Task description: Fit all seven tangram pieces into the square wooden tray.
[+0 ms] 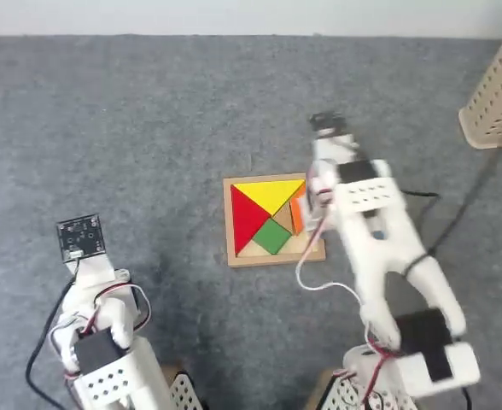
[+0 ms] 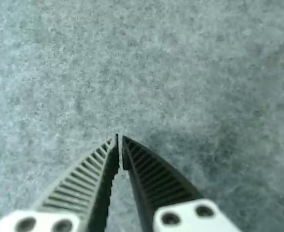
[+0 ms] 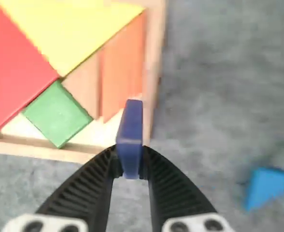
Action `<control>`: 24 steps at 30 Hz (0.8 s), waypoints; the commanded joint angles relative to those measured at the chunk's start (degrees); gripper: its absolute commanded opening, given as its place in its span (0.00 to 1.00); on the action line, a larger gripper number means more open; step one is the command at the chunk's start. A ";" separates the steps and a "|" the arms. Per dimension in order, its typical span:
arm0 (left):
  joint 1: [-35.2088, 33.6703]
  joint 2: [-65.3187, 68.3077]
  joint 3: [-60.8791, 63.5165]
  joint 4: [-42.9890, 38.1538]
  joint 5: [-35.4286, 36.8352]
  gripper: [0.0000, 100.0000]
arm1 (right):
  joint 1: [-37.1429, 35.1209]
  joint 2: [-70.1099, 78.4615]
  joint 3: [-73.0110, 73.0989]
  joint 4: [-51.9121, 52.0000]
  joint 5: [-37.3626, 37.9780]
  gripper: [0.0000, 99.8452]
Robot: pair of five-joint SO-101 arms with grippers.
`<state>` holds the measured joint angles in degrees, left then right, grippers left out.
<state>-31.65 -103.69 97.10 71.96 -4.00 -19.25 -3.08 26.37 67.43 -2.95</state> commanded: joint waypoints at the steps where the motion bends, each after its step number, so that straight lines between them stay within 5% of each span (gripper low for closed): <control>1: 0.09 -0.18 -0.48 0.18 0.53 0.01 | -1.54 3.30 -3.60 -2.15 -1.58 0.01; 13: 0.09 -0.18 -0.48 0.18 0.53 0.01 | -0.84 7.16 -5.01 -0.57 -1.58 0.01; 24: 0.09 -0.18 -0.48 0.18 0.53 0.01 | -0.92 2.59 -4.92 1.45 -1.76 0.12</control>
<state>-31.65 -103.69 97.10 71.96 -4.00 -20.13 3.96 24.62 67.60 -4.00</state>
